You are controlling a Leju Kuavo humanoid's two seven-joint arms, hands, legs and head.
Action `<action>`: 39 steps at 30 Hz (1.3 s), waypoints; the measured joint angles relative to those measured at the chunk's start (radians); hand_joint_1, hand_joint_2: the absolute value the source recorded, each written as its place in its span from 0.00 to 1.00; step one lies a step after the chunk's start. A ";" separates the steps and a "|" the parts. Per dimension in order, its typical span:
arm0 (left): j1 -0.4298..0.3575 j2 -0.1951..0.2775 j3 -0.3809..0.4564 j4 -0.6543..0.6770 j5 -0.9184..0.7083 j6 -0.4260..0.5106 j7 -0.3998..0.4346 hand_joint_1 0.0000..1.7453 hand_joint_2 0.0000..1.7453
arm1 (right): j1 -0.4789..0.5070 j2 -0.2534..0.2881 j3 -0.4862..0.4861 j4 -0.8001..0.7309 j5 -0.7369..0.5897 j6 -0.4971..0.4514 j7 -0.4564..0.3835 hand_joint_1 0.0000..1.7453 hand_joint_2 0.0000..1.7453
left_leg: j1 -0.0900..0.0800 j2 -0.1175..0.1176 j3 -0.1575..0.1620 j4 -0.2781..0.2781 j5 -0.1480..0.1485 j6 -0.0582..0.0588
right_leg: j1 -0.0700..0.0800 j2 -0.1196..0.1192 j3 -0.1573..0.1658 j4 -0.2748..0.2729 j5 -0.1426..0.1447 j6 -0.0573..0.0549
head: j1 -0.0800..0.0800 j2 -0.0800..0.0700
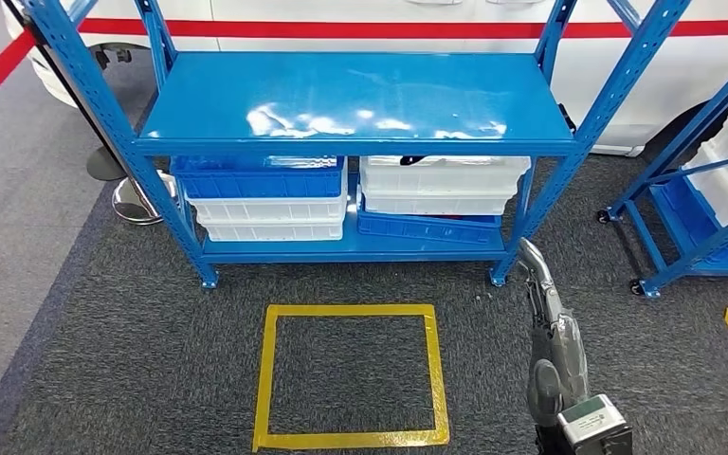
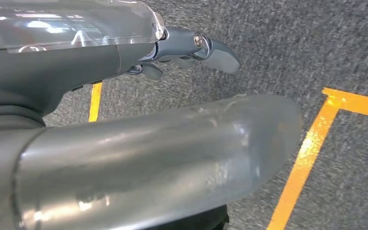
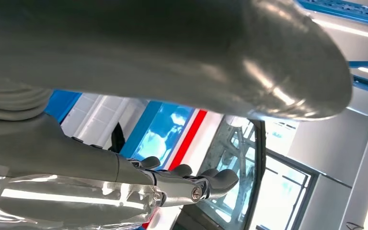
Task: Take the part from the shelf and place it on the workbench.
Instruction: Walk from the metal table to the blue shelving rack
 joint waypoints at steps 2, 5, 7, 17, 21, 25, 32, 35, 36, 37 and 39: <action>0.000 -0.004 0.000 0.000 -0.001 0.005 0.006 0.00 0.00 | 0.001 0.000 0.000 0.000 -0.001 0.001 0.005 0.00 0.00 | -0.002 -0.001 0.013 -0.004 -0.012 -0.004 | 0.017 0.000 0.033 -0.103 0.043 -0.027 | -0.004 0.000; 0.001 -0.006 0.000 0.000 -0.004 0.017 0.018 0.00 0.00 | 0.008 0.000 -0.001 0.001 -0.007 0.001 0.012 0.00 0.00 | 0.000 0.001 0.026 -0.009 -0.019 -0.020 | 0.025 0.003 0.055 -0.156 0.033 -0.040 | -0.006 0.000; 0.005 -0.003 0.001 0.000 -0.007 0.021 0.026 0.00 0.00 | 0.014 0.001 -0.001 0.004 -0.013 0.001 0.011 0.00 0.00 | -0.002 0.003 0.036 0.008 -0.024 -0.030 | 0.016 0.003 0.080 -0.171 0.039 -0.040 | -0.006 0.000; 0.030 0.007 0.005 -0.001 -0.024 0.029 0.061 0.00 0.00 | 0.038 0.008 -0.001 0.033 -0.031 0.000 0.005 0.00 0.00 | 0.023 0.007 -0.121 0.074 0.028 -0.063 | -0.003 0.003 0.196 -0.176 -0.048 -0.023 | -0.013 0.000; 0.032 0.009 0.007 -0.002 -0.031 0.030 0.064 0.00 0.00 | 0.044 0.008 -0.001 0.038 -0.032 -0.001 0.001 0.00 0.00 | 0.013 0.010 -0.101 0.016 0.067 -0.028 | -0.005 0.004 0.215 -0.167 -0.068 0.005 | -0.013 0.000; 0.029 0.010 0.009 -0.003 -0.035 0.029 0.065 0.00 0.00 | 0.046 0.008 -0.001 0.039 -0.032 -0.003 -0.001 0.00 0.00 | 0.016 0.005 -0.055 -0.001 0.047 -0.003 | -0.010 0.004 0.132 -0.007 -0.087 0.020 | -0.007 0.000; 0.031 0.009 0.012 -0.004 -0.041 0.026 0.069 0.00 0.00 | 0.058 0.008 -0.001 0.045 -0.032 -0.004 -0.001 0.00 0.00 | 0.014 -0.002 0.037 -0.001 -0.029 -0.010 | -0.006 0.004 0.010 -0.058 -0.011 0.015 | -0.003 0.000; 0.028 0.009 0.014 -0.004 -0.042 0.025 0.071 0.00 0.00 | 0.063 0.009 0.000 0.048 -0.033 -0.005 -0.001 0.00 0.00 | 0.010 -0.006 0.061 -0.004 -0.050 -0.027 | 0.001 0.007 0.022 -0.130 0.059 -0.001 | 0.000 0.000; 0.027 0.009 0.014 -0.005 -0.043 0.025 0.071 0.00 0.00 | 0.063 0.009 0.000 0.049 -0.033 -0.005 -0.001 0.00 0.00 | 0.009 -0.006 0.065 -0.003 -0.049 -0.034 | 0.000 0.008 0.031 -0.135 0.054 -0.007 | 0.000 0.000; 0.027 0.010 0.015 -0.006 -0.044 0.025 0.072 0.00 0.00 | 0.064 0.009 0.000 0.049 -0.033 -0.005 -0.001 0.00 0.00 | 0.010 -0.005 0.066 0.011 -0.046 -0.039 | -0.002 0.009 0.043 -0.142 0.052 -0.013 | 0.000 0.000; 0.025 0.011 0.017 -0.008 -0.050 0.030 0.072 0.00 0.00 | 0.063 0.011 -0.001 0.049 -0.033 -0.005 -0.002 0.00 0.00 | 0.012 -0.002 0.037 0.081 -0.050 -0.047 | -0.006 0.008 0.070 -0.151 0.042 -0.025 | -0.004 0.000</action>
